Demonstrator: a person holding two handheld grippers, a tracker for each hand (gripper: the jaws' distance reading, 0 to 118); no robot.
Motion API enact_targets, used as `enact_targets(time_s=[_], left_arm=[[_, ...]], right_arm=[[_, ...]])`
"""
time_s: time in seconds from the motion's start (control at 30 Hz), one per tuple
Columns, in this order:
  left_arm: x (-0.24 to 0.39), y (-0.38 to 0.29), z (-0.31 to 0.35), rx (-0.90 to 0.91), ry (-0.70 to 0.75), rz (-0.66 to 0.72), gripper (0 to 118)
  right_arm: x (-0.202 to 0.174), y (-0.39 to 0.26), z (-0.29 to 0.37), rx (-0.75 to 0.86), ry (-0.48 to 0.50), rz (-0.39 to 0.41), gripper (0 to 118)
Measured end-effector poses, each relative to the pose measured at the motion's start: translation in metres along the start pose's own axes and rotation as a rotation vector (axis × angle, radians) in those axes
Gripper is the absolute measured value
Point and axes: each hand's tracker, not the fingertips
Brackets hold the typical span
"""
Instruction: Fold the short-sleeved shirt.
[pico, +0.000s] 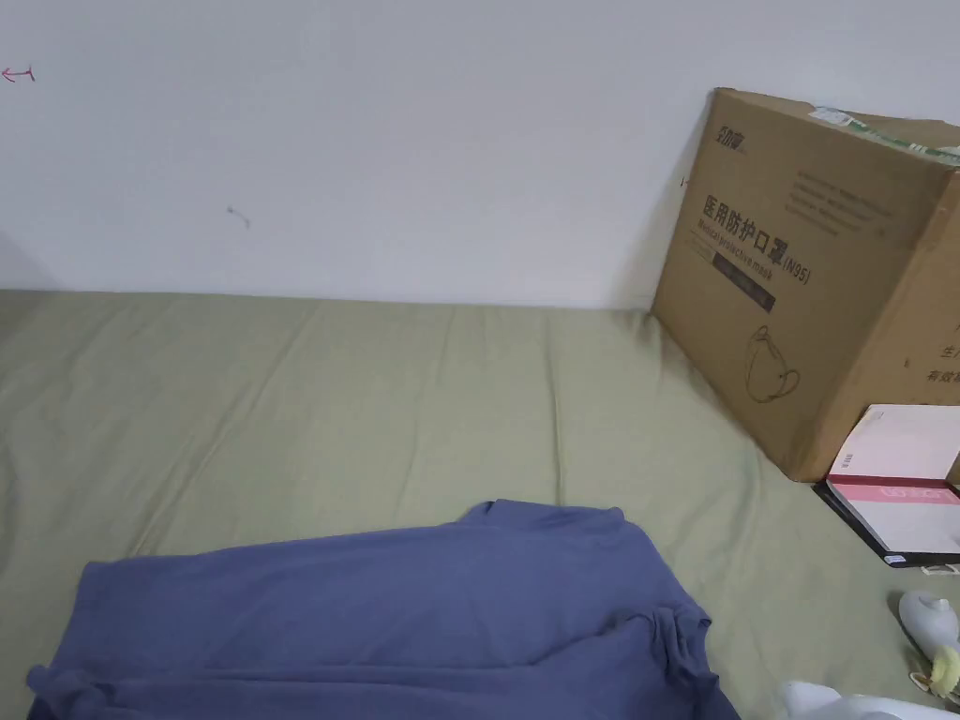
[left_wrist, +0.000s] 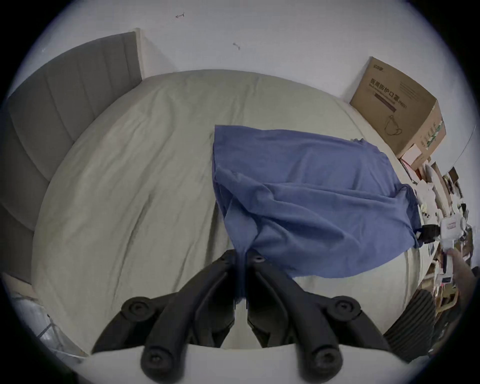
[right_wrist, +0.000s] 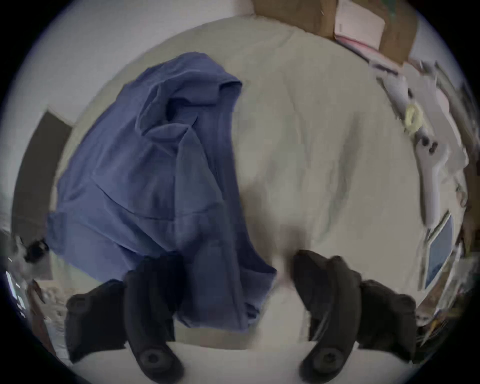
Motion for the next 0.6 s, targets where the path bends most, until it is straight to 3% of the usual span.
enact_targets(time_s=[0.03, 0.07, 0.13, 0.27, 0.4, 0.6], left_arm=[[0.000, -0.002, -0.001, -0.007, -0.002, 0.001, 6], [0.000, -0.002, -0.002, -0.010, -0.001, -0.002, 6], [0.000, -0.002, -0.001, -0.007, -0.006, 0.001, 6], [-0.004, 0.001, 0.012, 0.020, -0.035, 0.028, 6], [-0.009, 0.001, 0.038, 0.042, -0.048, 0.012, 6], [-0.032, -0.027, 0.068, 0.001, -0.102, -0.029, 6]], right_arm=[[-0.001, -0.001, 0.005, 0.021, 0.018, 0.005, 45], [-0.001, -0.001, 0.010, 0.030, 0.030, 0.008, 5], [-0.003, 0.000, 0.020, 0.051, 0.148, -0.007, 3], [-0.012, -0.002, 0.042, 0.062, 0.103, 0.055, 3], [0.003, -0.006, 0.070, 0.083, 0.130, 0.035, 3], [0.015, -0.039, 0.101, 0.039, 0.139, 0.078, 3]])
